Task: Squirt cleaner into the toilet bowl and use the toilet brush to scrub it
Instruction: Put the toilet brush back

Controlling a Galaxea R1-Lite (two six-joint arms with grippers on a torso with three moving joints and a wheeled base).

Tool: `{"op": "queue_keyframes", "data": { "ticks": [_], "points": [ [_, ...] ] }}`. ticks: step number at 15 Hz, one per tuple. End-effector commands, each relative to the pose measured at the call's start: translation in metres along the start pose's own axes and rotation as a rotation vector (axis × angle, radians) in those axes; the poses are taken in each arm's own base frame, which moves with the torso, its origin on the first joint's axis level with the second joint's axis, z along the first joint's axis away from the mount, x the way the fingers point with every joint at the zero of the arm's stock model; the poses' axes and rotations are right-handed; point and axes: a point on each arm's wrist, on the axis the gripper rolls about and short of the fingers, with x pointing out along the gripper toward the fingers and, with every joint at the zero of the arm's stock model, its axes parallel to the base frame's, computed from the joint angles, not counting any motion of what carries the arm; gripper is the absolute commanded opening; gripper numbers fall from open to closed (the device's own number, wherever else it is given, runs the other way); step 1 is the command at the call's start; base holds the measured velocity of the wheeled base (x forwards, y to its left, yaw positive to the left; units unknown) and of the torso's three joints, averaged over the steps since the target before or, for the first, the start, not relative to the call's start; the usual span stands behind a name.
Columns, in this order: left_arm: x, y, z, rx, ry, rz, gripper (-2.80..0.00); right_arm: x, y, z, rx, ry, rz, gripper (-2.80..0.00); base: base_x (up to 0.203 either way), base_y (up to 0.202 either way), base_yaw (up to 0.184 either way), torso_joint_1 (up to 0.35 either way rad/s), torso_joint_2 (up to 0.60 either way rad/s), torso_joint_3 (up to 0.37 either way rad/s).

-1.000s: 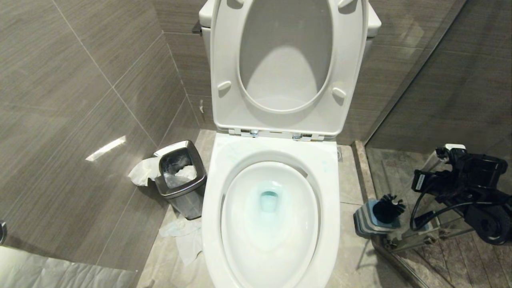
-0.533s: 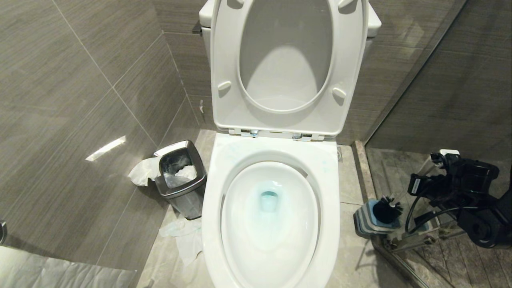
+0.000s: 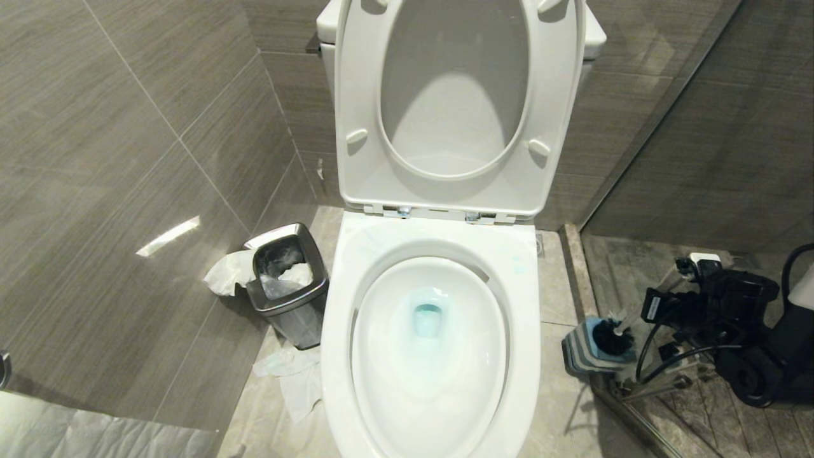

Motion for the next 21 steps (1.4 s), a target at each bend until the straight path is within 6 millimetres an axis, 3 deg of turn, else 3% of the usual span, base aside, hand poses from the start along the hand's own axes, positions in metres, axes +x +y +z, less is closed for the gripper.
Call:
{"op": "queue_keyframes", "data": {
  "ticks": [1, 5, 16, 17, 21],
  "points": [
    [0.0002, 0.0000, -0.0009, 0.001, 0.003, 0.001, -2.80, 0.0025, -0.0001, -0.0061, 0.000, 0.013, -0.002, -2.80, 0.000, 0.000, 0.000, 0.000, 0.00, 0.000],
    [0.0002, 0.0000, -0.0009, 0.001, 0.003, -0.001, -2.80, 0.0058, 0.0000, -0.0141, -0.002, 0.036, -0.003, -2.80, 0.000, 0.000, 0.000, 0.000, 0.00, 0.000],
    [0.0002, 0.0000, -0.0009, 0.001, 0.003, -0.001, -2.80, 0.0071, -0.0001, -0.0116, -0.004, 0.025, -0.010, -2.80, 0.000, 0.000, 0.000, 0.000, 0.00, 0.000],
    [0.0002, 0.0000, -0.0009, 0.002, 0.003, 0.000, -2.80, 0.0073, -0.0001, -0.0112, -0.004, 0.024, -0.011, 0.00, 0.000, 0.000, 0.000, 0.000, 0.00, 0.000],
    [0.0002, 0.0000, -0.0009, 0.001, 0.003, 0.001, -2.80, 0.0065, -0.0001, -0.0100, -0.002, 0.021, -0.010, 0.00, 0.000, 0.000, 0.000, 0.000, 0.00, 0.000]
  ]
}}
